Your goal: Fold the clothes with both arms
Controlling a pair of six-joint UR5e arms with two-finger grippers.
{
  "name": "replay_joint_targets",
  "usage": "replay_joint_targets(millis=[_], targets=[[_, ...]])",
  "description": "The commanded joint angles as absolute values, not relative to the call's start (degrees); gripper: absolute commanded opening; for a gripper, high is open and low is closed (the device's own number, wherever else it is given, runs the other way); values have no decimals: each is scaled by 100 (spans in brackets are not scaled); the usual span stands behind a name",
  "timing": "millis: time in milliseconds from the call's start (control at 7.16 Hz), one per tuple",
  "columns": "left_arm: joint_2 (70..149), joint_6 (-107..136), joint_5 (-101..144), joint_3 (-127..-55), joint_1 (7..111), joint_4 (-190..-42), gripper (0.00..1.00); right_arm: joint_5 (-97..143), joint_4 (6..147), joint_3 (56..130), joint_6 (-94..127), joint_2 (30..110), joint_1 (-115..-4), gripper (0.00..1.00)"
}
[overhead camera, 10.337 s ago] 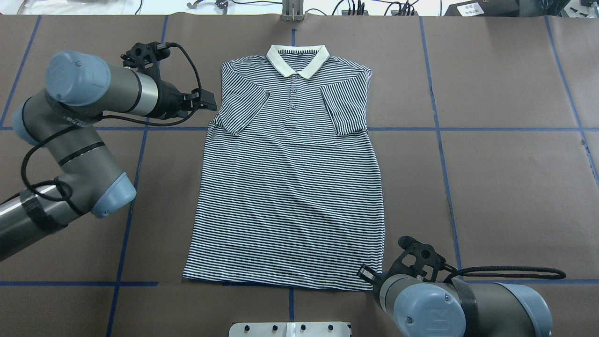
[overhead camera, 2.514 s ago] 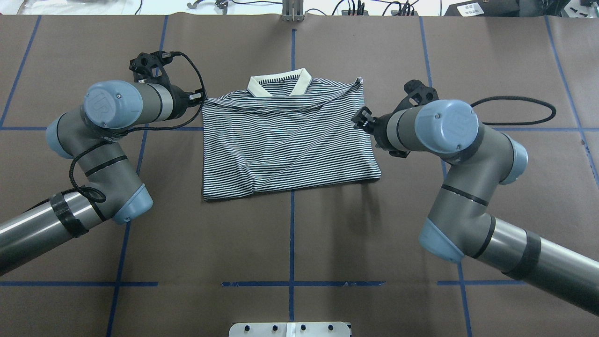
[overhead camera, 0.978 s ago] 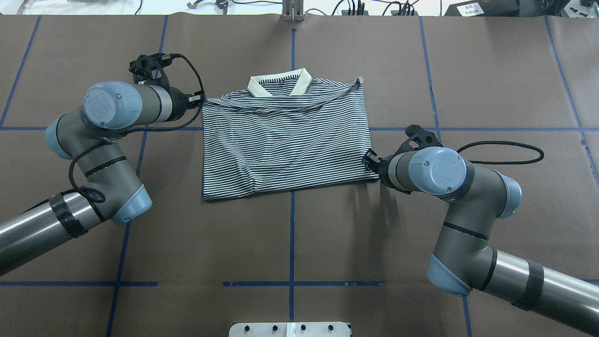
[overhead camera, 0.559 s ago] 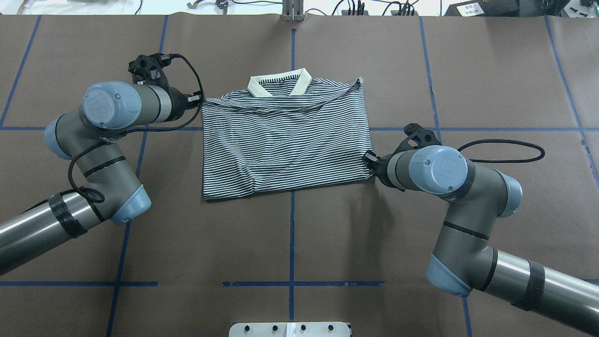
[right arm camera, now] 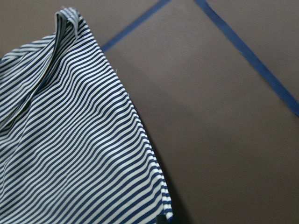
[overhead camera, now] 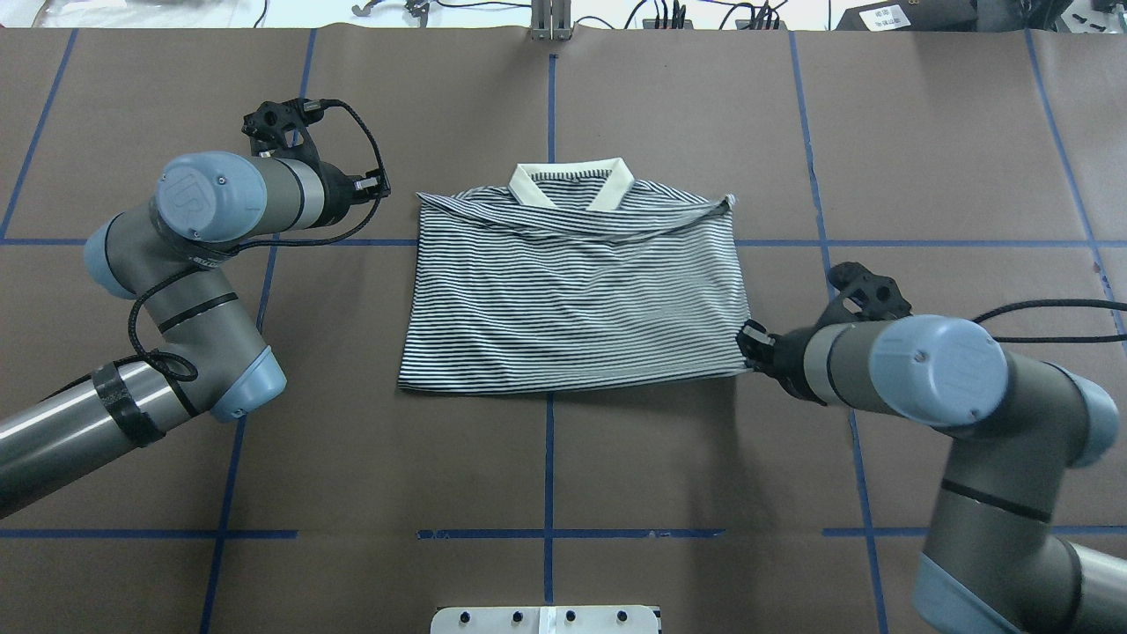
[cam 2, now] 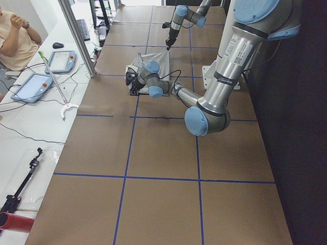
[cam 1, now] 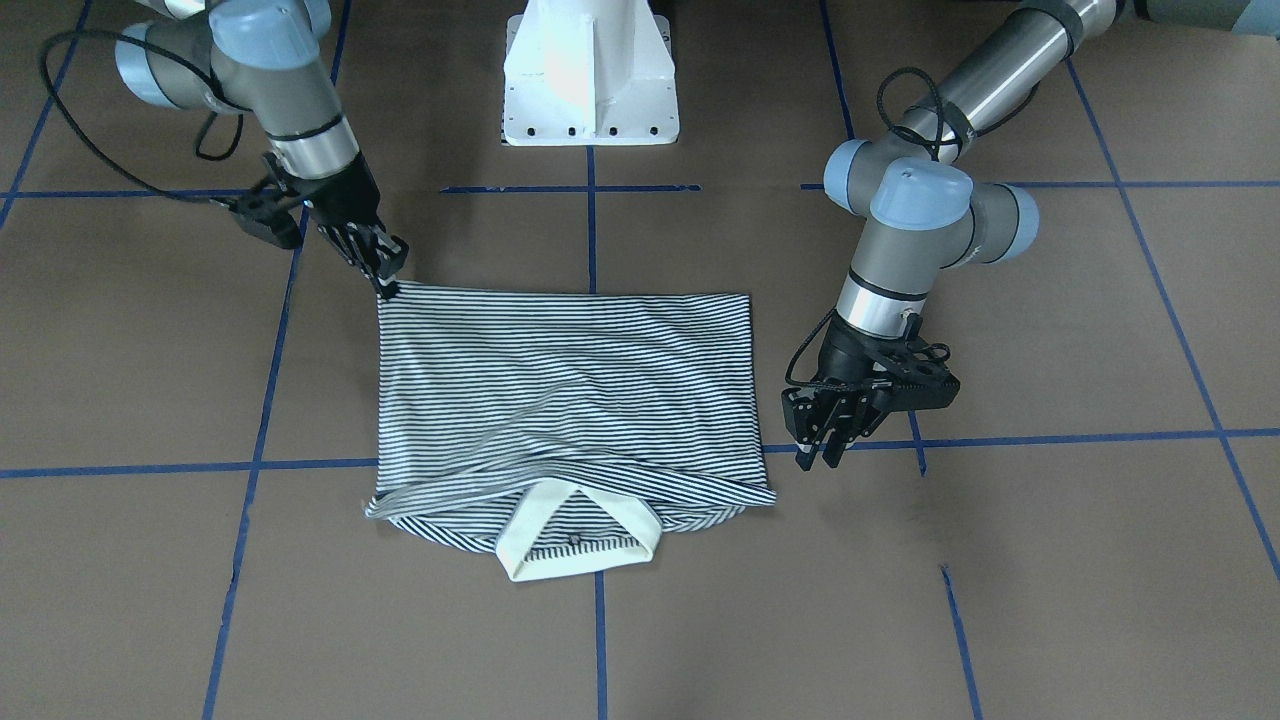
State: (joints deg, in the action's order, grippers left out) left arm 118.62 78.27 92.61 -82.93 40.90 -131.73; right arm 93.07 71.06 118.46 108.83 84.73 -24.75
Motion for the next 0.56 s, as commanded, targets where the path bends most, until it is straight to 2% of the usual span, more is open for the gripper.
replay_joint_targets(millis=[0, 140, 279, 419], targets=[[11822, 7901, 9603, -8829, 4035, -13140, 54, 9281, 7688, 12900, 11439, 9192, -1368, 0], [11821, 8049, 10381, -9259, 4025, -13140, 54, 9290, 8065, 13155, 11617, 9202, -832, 0], [11786, 8903, 10597, -9655, 3973, -13131, 100, 9342, 8460, 13323, 11619, 9202, -356, 30], [11516, 9182, 10556, -10120, 3599, -13131, 100, 9308, 8629, 13333, 11654, 9193, -221, 99]])
